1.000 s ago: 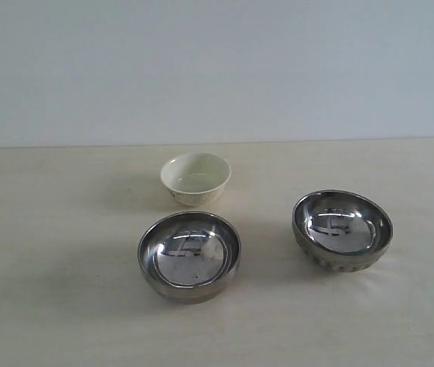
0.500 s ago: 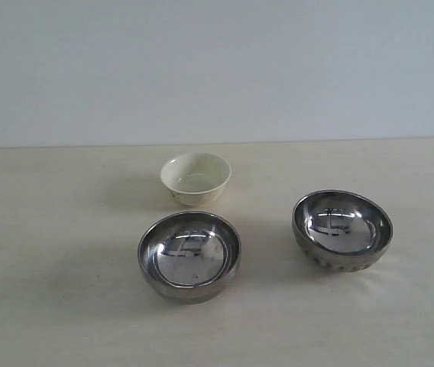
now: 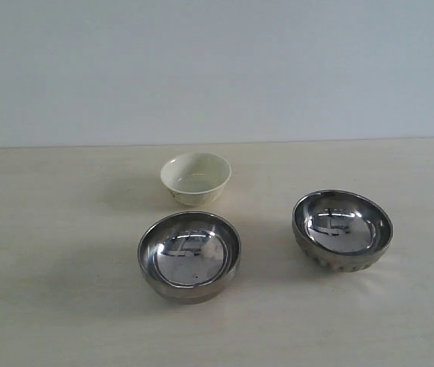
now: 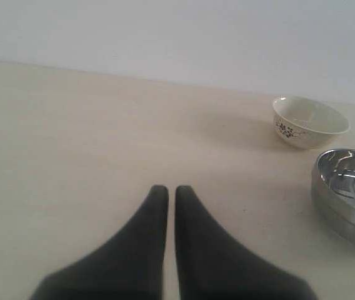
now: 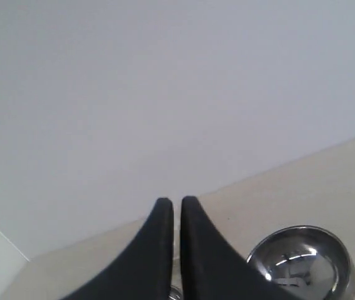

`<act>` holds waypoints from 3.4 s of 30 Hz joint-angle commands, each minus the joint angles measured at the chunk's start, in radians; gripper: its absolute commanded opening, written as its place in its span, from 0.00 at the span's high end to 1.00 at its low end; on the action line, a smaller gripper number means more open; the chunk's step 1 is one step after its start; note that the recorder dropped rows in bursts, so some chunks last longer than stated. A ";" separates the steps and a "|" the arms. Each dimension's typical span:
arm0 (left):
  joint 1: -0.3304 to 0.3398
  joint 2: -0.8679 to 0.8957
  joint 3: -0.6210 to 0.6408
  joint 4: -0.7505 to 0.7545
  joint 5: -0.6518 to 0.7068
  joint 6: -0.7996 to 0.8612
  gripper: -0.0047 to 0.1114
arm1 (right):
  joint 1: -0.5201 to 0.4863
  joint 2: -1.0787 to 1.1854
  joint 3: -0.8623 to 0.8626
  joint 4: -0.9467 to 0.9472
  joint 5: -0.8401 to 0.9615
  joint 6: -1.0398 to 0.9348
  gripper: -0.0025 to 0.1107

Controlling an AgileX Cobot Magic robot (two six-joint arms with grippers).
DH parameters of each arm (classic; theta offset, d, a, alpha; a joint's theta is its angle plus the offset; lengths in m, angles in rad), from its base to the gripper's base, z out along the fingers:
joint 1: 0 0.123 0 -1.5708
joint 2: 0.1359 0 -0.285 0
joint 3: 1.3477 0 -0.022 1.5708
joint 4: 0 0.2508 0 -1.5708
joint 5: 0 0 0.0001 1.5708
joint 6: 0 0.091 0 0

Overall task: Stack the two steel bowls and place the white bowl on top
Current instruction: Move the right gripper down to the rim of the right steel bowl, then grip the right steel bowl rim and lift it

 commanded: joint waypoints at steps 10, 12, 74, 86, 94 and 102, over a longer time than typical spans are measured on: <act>0.003 -0.004 0.004 -0.003 0.001 0.004 0.93 | -0.003 0.524 -0.317 -0.072 0.113 -0.137 0.98; 0.003 -0.004 0.004 -0.003 0.001 0.004 0.93 | -0.003 0.588 -0.366 -0.099 0.144 -0.137 0.98; 0.003 -0.004 0.004 -0.003 0.001 0.003 0.93 | -0.145 1.522 -0.849 -0.199 0.526 -0.263 0.58; 0.003 -0.004 0.004 -0.003 0.001 0.003 0.93 | -0.143 1.622 -0.849 -0.197 0.468 -0.260 0.95; 0.003 -0.004 0.004 -0.003 0.001 0.003 0.93 | -0.143 1.622 -0.849 -0.181 0.494 -0.248 0.98; 0.003 -0.004 0.004 -0.003 0.001 0.003 0.93 | -0.143 1.621 -0.849 -0.181 0.555 -0.252 0.98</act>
